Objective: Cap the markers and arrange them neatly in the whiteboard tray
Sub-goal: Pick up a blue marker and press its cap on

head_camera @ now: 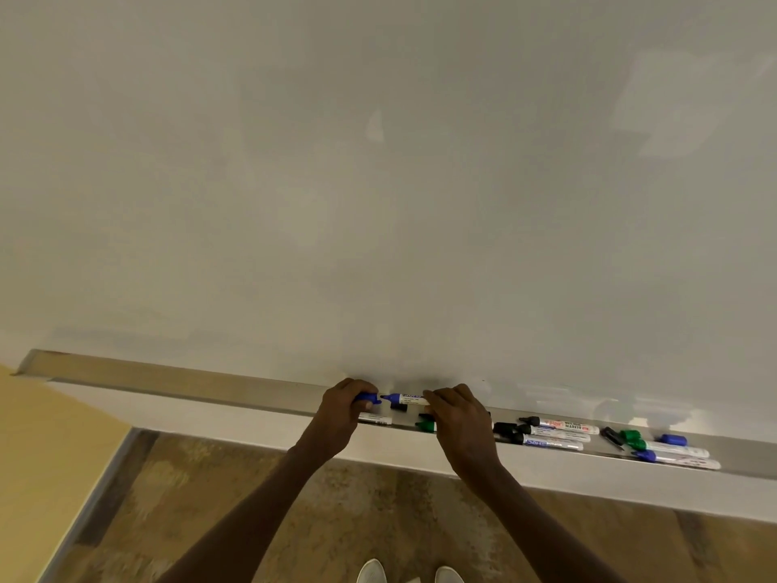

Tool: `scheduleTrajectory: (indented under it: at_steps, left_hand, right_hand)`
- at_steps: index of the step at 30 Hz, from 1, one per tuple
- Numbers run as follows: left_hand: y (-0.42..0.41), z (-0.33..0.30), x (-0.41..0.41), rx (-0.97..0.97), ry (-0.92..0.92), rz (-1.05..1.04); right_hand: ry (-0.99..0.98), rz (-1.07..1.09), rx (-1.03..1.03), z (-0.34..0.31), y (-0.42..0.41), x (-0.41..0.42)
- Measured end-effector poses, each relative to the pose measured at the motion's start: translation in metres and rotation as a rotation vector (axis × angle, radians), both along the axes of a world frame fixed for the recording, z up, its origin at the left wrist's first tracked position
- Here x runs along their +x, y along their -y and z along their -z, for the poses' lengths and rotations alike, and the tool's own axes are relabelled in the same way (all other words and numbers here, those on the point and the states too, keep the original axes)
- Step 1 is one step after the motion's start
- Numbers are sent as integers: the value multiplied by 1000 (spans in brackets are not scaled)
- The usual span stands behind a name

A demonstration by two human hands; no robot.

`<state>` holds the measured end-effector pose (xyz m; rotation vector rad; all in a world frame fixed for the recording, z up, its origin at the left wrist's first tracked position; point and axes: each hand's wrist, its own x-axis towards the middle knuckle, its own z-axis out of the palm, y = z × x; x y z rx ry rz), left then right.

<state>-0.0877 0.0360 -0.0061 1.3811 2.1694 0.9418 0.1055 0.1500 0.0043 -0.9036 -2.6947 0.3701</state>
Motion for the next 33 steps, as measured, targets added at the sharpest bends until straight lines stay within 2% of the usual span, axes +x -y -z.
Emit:
scheduleTrajectory:
  at_steps: [6,10,17,21,23,29,33]
  left_hand:
    - [1,-7,3,55,62,19]
    - [2,-19,-1,94,195,-23]
    - [7,-38,-9,26,423,-17]
    - [11,-48,-5,143,814,-202]
    - [11,-49,-2,208,952,-304]
    - [-1,-48,26,337,1182,-455]
    - [2,-44,33,352,1199,-525]
  right_hand:
    - [-6,-47,7,-6,0,0]
    - [-39,-79,28,-9,-3,1]
    - [-141,-146,44,-20,3,-3]
    - [-198,-193,-36,-28,7,-5]
    - [-178,-234,-64,-31,11,-7]
    - [-113,-202,-17,-28,30,-19]
    - [-210,-178,-202,-29,36,-21]
